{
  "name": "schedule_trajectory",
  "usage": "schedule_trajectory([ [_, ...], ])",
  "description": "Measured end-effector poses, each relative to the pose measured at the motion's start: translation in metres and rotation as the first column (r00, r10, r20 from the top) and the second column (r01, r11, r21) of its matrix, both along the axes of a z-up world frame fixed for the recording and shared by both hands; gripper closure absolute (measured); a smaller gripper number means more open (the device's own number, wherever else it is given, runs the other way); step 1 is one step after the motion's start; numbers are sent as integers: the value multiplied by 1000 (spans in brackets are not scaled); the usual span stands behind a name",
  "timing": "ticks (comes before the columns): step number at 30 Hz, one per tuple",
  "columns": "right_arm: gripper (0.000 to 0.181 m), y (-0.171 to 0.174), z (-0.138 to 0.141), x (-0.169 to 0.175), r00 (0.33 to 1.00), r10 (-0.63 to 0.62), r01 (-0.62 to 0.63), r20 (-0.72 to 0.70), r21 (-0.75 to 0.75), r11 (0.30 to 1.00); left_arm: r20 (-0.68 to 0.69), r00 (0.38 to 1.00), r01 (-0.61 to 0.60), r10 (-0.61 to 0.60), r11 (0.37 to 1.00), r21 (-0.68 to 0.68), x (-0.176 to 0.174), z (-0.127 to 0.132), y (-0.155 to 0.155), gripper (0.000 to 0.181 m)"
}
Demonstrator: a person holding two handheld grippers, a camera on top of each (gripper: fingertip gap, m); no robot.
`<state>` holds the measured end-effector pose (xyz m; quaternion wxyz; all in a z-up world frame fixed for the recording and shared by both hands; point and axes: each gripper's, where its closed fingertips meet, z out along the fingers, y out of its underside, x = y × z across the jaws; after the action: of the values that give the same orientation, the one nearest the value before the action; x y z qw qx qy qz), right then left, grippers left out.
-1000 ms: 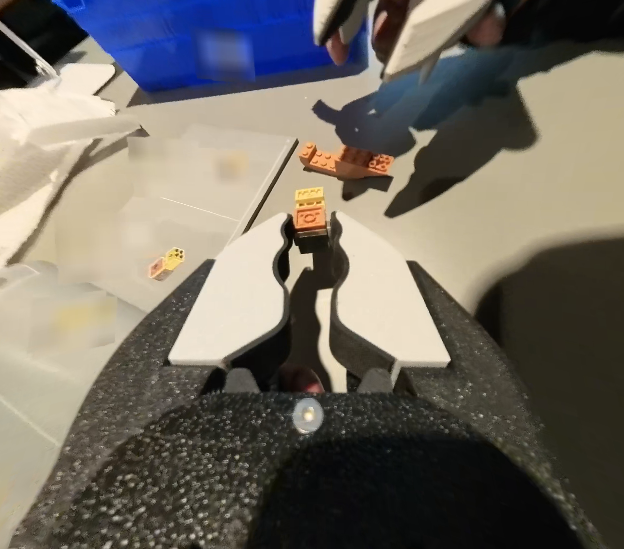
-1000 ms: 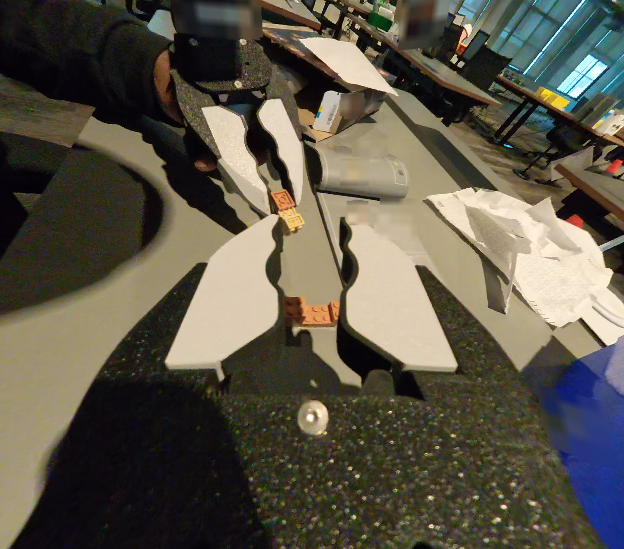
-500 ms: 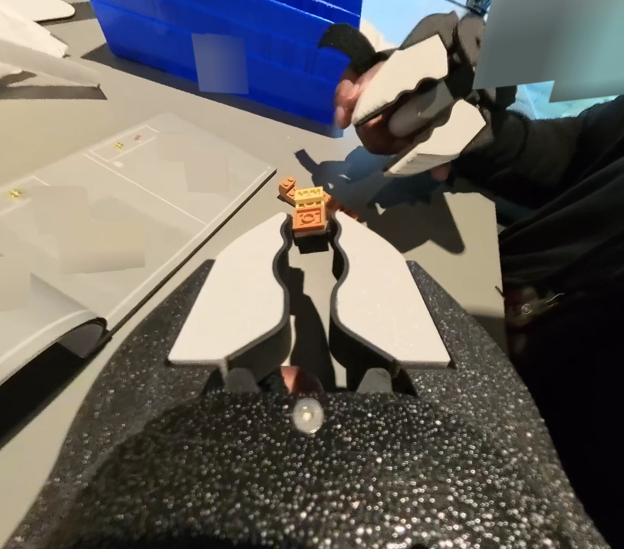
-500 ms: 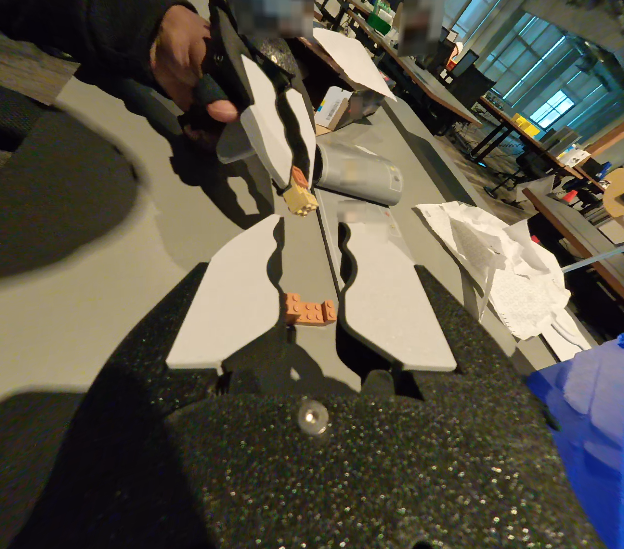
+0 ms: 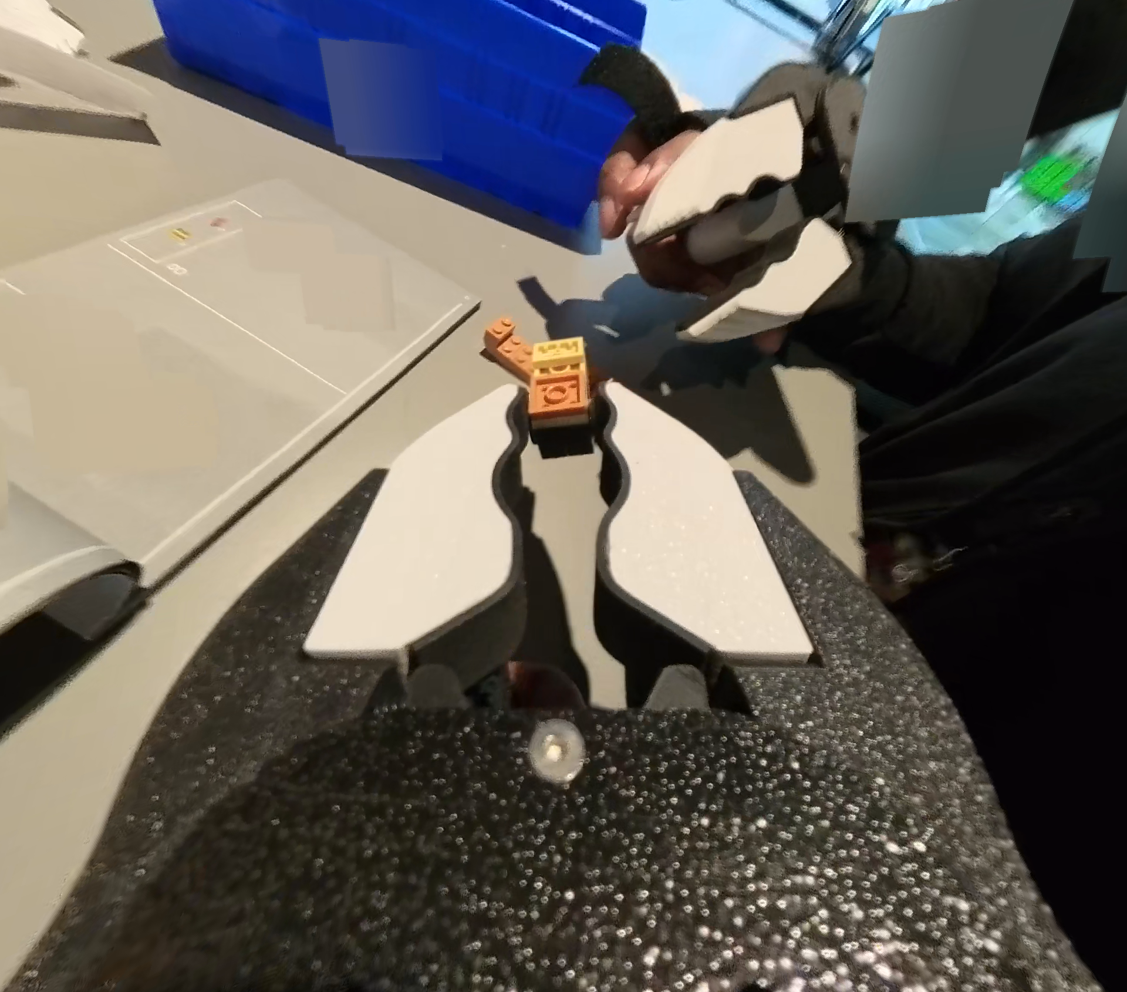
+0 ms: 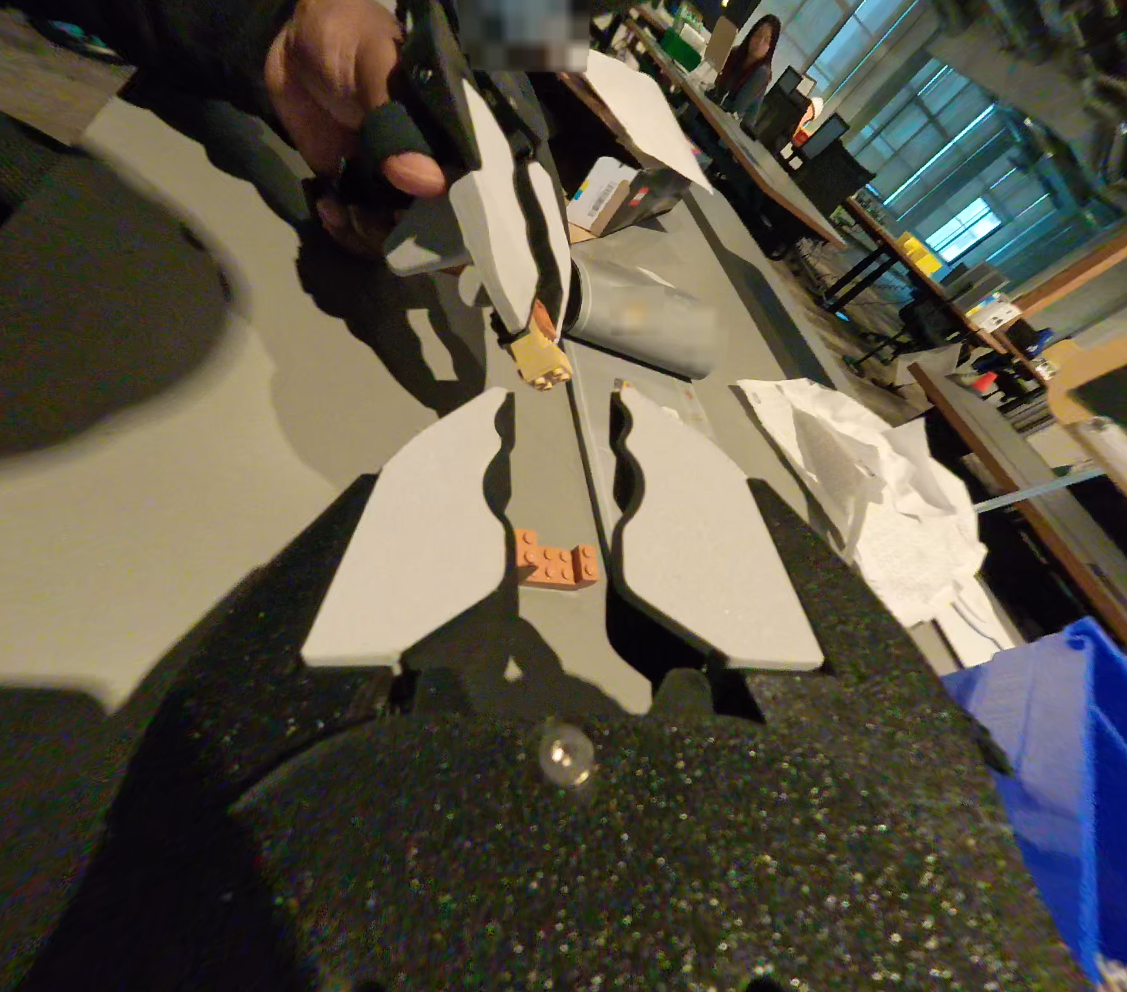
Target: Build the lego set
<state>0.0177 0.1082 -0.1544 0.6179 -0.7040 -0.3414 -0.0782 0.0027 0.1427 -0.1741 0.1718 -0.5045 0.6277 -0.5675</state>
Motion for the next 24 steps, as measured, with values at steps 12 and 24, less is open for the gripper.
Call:
schedule_trajectory([
  [12, 142, 12, 8, 3, 890, -84, -13, 449, 208, 978, -199, 978, -104, -64, 679, -727, 2, 27, -9, 161],
  [24, 145, 9, 15, -10, 767, -119, -108, 631, 309, 945, -184, 982, -123, -43, 597, -792, -4, 35, -14, 161],
])
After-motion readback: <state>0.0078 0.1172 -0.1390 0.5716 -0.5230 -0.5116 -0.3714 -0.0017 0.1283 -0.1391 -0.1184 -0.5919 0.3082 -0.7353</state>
